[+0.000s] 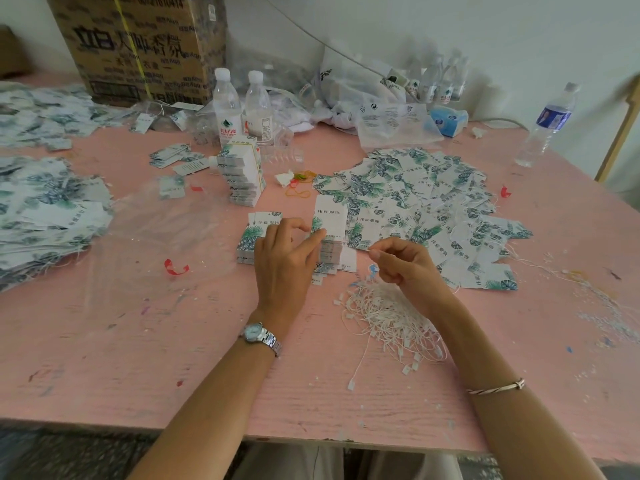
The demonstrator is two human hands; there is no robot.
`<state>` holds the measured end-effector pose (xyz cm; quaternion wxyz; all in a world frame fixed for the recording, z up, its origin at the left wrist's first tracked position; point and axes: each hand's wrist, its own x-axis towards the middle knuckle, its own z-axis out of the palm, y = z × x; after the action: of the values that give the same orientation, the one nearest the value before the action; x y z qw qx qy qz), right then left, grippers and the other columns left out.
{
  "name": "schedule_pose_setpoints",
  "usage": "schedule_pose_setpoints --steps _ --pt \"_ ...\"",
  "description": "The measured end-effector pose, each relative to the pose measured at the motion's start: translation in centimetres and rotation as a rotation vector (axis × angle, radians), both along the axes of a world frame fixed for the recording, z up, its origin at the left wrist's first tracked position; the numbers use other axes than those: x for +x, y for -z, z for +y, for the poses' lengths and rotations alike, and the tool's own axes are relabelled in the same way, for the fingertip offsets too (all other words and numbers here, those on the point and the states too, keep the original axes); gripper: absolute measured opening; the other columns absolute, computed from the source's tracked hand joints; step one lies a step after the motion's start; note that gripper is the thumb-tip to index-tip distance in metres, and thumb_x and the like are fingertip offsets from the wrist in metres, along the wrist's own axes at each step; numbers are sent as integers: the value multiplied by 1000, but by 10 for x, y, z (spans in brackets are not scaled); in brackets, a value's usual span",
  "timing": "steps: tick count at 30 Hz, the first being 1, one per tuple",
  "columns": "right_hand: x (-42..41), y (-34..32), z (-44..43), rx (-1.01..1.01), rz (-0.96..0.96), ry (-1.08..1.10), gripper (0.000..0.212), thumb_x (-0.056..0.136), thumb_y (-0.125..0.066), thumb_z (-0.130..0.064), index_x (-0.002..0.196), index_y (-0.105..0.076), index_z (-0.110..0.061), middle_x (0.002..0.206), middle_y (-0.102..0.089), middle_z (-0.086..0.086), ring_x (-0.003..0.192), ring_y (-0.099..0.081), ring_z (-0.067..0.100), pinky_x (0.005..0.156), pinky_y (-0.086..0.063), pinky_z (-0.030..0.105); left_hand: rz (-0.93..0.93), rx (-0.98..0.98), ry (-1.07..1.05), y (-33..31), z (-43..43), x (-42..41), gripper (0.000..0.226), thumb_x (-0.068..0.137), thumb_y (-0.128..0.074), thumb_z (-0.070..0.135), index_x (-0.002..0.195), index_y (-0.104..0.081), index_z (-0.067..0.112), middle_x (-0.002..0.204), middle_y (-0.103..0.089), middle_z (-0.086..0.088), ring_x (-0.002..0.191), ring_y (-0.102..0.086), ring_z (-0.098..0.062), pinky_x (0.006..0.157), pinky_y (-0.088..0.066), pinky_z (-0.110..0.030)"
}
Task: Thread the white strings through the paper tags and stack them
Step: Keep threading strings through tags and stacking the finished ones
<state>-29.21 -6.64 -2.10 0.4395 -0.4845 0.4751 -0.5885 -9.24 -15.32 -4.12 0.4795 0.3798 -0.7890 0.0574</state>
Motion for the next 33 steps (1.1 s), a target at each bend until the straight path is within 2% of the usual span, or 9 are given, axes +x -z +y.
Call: schedule_pose_setpoints --steps 9,18,20,24,26,28,30,33 --pt "-1 3 -1 12 2 -11 5 86 -71 -15 83 -74 -16 55 -42 -8 49 -28 9 49 -27 19 80 -134 -36 -4 2 3 9 88 -77 19 96 -80 23 96 -69 0 79 -48 -19 69 -32 -35" --pt "2 -2 2 19 -48 30 4 85 -69 -17 81 -70 -17 55 -36 -8 50 -25 10 50 -23 21 186 -341 -21 -4 4 2 7 88 -79 22 81 -80 24 83 -71 4 71 -43 -16 64 -31 -35" --pt "1 -3 3 -19 -62 48 4 90 -65 -17 86 -66 -16 59 -37 -6 51 -25 10 50 -24 20 188 -383 9 -5 7 0 12 87 -81 24 75 -79 22 80 -70 5 69 -44 -16 63 -32 -36" --pt "-1 -8 5 -61 -89 74 5 93 -65 -22 88 -66 -21 79 -39 9 48 -23 7 45 -25 16 146 -454 125 -7 17 -4 19 85 -83 22 67 -76 19 77 -70 6 68 -46 -14 67 -29 -34" --pt "-1 -9 6 -71 -85 104 5 93 -66 -23 89 -66 -20 67 -36 6 46 -21 8 44 -23 17 116 -468 191 -6 22 -7 21 86 -81 22 66 -75 19 77 -69 8 70 -48 -14 68 -29 -33" --pt "-1 -9 6 -88 -67 143 5 92 -66 -21 90 -65 -17 56 -33 -5 46 -21 9 44 -23 19 76 -473 245 -4 25 -10 23 86 -82 22 65 -74 18 77 -69 8 72 -49 -13 69 -30 -32" --pt "0 -9 6 -104 -21 191 6 93 -64 -18 87 -65 -17 54 -35 -8 47 -22 9 44 -22 20 54 -479 279 -3 27 -12 23 86 -82 23 65 -73 18 77 -69 8 72 -52 -13 70 -32 -33" --pt "1 -9 6 -95 11 271 15 94 -64 -11 82 -68 -19 55 -37 -4 49 -21 11 46 -19 22 19 -464 333 -1 26 -15 18 85 -82 26 70 -75 20 81 -70 8 69 -60 -16 70 -32 -33"
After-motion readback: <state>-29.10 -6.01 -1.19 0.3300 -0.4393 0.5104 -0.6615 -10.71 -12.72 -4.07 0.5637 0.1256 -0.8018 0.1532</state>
